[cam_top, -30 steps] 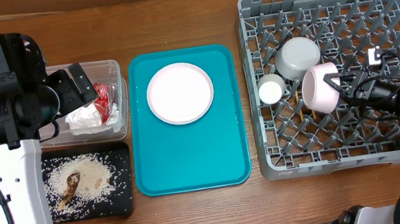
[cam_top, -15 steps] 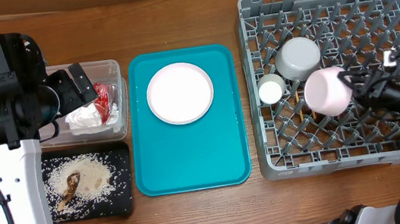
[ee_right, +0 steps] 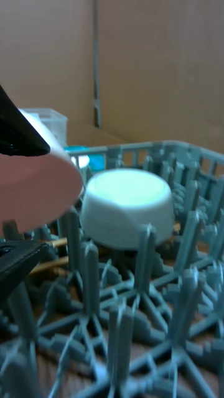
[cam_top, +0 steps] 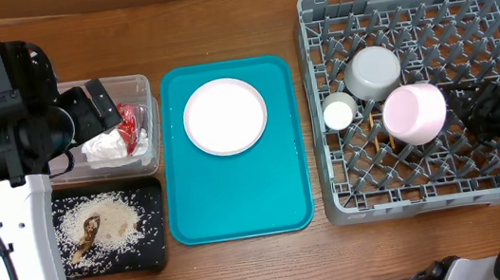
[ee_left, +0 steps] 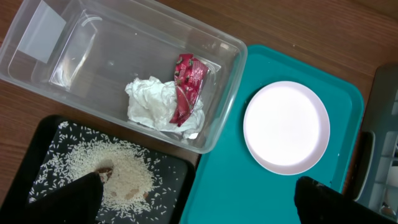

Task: Sort waste into correct bins and load items into the dishwasher
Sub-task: 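Open right gripper, release pink bowl, and raise gripper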

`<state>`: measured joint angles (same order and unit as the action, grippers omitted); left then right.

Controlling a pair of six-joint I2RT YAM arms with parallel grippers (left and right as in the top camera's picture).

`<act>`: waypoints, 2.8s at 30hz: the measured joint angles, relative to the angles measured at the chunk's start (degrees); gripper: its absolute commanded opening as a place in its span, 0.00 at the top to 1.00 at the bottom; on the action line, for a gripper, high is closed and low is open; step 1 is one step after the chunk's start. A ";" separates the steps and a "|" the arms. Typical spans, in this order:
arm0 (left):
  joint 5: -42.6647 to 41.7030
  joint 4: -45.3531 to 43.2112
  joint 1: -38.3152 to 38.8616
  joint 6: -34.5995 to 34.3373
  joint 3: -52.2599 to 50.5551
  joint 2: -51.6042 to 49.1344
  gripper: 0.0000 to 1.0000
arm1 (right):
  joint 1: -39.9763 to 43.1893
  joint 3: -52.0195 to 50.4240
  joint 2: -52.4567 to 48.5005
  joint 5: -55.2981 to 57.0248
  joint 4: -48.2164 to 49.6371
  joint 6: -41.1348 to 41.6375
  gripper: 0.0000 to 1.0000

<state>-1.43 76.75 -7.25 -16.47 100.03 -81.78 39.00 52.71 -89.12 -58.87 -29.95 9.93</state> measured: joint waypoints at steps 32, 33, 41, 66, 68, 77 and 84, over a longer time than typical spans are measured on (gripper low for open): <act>0.00 -0.02 0.00 0.00 0.00 0.00 0.00 | -23.52 35.23 1.92 31.43 -39.74 0.85 0.96; 0.00 0.00 0.00 0.00 0.00 0.00 0.00 | -25.99 35.23 1.92 33.00 -40.70 0.50 0.96; 0.00 0.00 0.00 0.00 0.00 0.00 0.00 | -41.88 35.15 1.92 46.56 -46.73 0.33 0.96; 0.00 0.00 0.00 0.00 0.00 -0.15 0.00 | -46.86 20.76 1.84 80.13 -40.48 14.69 0.95; 0.00 -0.02 0.00 0.00 0.00 -0.15 0.00 | -46.86 20.76 1.84 80.46 -40.44 14.91 0.94; 0.00 -0.02 0.00 0.00 0.00 -0.15 0.00 | -46.86 20.76 1.84 81.83 -35.89 15.34 0.93; 0.00 0.00 0.00 0.00 0.00 -0.15 0.00 | -44.74 20.76 1.84 84.87 -30.03 16.94 0.93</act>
<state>-1.43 76.75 -7.25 -16.47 100.03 -81.93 -5.74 73.47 -87.29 26.00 -59.99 26.87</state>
